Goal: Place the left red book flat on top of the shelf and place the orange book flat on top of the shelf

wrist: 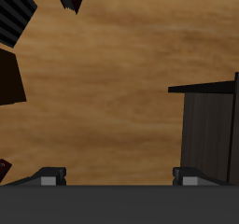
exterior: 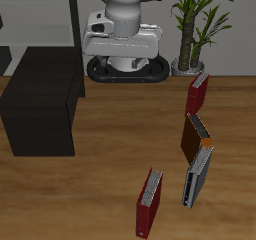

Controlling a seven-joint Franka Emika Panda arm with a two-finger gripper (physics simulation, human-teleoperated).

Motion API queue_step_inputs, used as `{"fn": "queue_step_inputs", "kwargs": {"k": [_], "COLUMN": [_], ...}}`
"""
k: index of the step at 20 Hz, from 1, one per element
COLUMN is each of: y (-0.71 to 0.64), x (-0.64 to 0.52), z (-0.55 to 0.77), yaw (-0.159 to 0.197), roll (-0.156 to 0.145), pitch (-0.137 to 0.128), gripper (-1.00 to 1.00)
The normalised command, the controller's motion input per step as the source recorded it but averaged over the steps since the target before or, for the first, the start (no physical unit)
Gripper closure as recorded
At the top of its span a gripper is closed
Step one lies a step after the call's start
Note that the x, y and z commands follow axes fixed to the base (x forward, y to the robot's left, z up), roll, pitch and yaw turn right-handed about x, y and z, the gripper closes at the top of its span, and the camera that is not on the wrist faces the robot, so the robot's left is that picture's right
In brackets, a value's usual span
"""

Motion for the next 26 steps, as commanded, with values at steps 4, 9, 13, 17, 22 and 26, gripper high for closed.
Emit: {"fn": "queue_step_inputs", "kwargs": {"k": [4,9,13,17,22,26], "y": [0.09,0.26,0.51,0.51,0.31,0.53], "x": [-0.02,-0.08,-0.19,-0.37,-0.25,-0.48], "z": [-0.03,-0.03,-0.1,-0.12,-0.06,-0.01], "yaw": [-0.002,-0.015,-0.063,-0.123,-0.059,-0.063], "roll": [-0.018,-0.001,-0.022,-0.008,-0.008,0.018], "pitch": [-0.006,-0.024,-0.021,-0.034,-0.017,-0.07], "gripper": [-1.0,-1.0,-1.0,-1.0,-1.0,-1.0]}}
